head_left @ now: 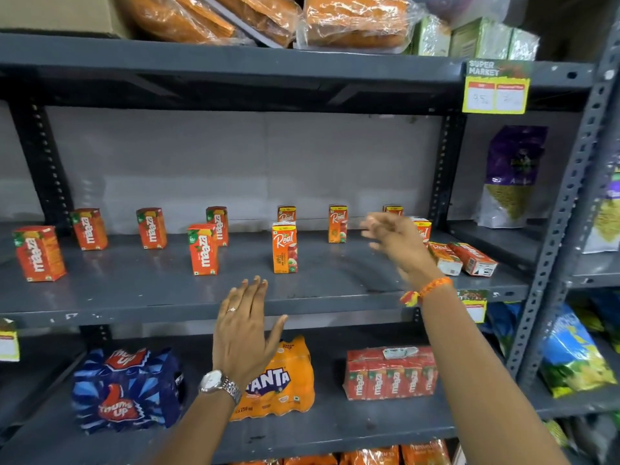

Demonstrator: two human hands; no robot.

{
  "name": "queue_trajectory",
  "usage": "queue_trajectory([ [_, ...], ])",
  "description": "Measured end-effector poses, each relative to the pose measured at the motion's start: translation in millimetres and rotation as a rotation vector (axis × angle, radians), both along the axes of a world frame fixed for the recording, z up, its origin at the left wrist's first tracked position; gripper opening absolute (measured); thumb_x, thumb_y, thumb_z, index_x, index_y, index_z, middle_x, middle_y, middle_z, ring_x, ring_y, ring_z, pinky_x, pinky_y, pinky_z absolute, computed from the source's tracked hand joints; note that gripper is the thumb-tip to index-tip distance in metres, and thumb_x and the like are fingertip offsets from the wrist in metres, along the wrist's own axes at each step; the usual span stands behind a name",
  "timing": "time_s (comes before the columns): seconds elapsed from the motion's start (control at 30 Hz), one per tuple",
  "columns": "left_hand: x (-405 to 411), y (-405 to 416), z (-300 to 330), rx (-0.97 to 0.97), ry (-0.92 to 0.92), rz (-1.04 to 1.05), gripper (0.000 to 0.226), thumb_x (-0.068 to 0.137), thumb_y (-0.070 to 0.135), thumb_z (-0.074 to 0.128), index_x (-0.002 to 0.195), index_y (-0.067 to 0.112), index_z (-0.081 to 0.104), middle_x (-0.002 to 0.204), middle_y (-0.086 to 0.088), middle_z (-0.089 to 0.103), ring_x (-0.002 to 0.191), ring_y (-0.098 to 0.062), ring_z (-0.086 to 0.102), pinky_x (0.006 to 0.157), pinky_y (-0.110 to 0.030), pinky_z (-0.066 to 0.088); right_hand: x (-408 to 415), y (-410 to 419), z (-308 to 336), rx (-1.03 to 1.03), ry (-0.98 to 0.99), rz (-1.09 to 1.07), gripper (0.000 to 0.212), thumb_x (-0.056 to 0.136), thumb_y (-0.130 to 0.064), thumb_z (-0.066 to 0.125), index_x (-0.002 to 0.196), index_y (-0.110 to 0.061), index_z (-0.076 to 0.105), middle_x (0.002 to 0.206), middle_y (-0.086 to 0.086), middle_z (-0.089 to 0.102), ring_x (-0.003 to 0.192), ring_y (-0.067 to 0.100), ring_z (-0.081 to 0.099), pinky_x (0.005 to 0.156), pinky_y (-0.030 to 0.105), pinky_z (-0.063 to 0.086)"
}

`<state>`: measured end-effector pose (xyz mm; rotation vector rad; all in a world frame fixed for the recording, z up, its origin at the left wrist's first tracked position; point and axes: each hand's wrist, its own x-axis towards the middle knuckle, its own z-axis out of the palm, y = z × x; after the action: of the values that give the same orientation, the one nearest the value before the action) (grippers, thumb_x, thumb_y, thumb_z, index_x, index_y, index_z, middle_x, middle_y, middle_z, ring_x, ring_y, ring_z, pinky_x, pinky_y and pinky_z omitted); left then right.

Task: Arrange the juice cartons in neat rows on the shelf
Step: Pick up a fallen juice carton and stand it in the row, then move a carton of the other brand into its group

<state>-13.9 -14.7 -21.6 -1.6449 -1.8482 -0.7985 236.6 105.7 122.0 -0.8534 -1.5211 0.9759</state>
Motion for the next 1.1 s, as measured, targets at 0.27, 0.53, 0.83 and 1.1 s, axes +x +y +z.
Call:
queue_trajectory([
  [0.27, 37, 21, -3, 0.038, -0.008, -0.094, 0.063, 0.094, 0.051, 0.042, 0.141, 0.010, 0.049, 0.140, -0.009, 0.057, 0.131, -0.028, 0.052, 0.112, -0.043, 0.033, 129, 17, -6, 0.019, -0.492, -0.971, 0.033, 0.087, -0.030, 0.061, 0.079, 0.002, 0.066, 0.091, 0.030, 0.068, 0.095, 0.045, 0.063, 0.070, 0.039, 0.046],
  [0.53, 35, 22, -4, 0.085, -0.026, -0.104, 0.055, 0.093, 0.046, 0.043, 0.134, 0.012, 0.057, 0.134, -0.007, 0.062, 0.122, -0.027, 0.059, 0.106, -0.044, 0.039, 149, 51, -13, -0.315, -0.925, -0.792, 0.053, 0.087, -0.038, 0.051, 0.131, -0.008, 0.055, 0.133, 0.023, 0.057, 0.123, 0.042, 0.051, 0.096, 0.046, 0.046],
  [0.83, 35, 22, -4, 0.044, -0.034, -0.098, 0.060, 0.095, 0.052, 0.035, 0.134, 0.013, 0.057, 0.134, -0.007, 0.062, 0.124, -0.026, 0.058, 0.107, -0.044, 0.040, 158, 58, -3, -0.401, -0.675, -0.662, 0.022, 0.087, -0.018, 0.058, 0.102, -0.002, 0.057, 0.112, 0.019, 0.061, 0.096, 0.034, 0.055, 0.082, 0.038, 0.048],
  [1.1, 34, 17, 0, 0.002, -0.013, -0.094, 0.059, 0.094, 0.052, 0.038, 0.135, 0.013, 0.056, 0.135, -0.006, 0.062, 0.125, -0.025, 0.058, 0.108, -0.042, 0.038, 175, 54, -7, -0.425, -0.359, -0.558, 0.030, 0.087, -0.010, 0.061, 0.114, 0.003, 0.059, 0.099, 0.016, 0.060, 0.114, 0.042, 0.059, 0.073, 0.039, 0.050],
])
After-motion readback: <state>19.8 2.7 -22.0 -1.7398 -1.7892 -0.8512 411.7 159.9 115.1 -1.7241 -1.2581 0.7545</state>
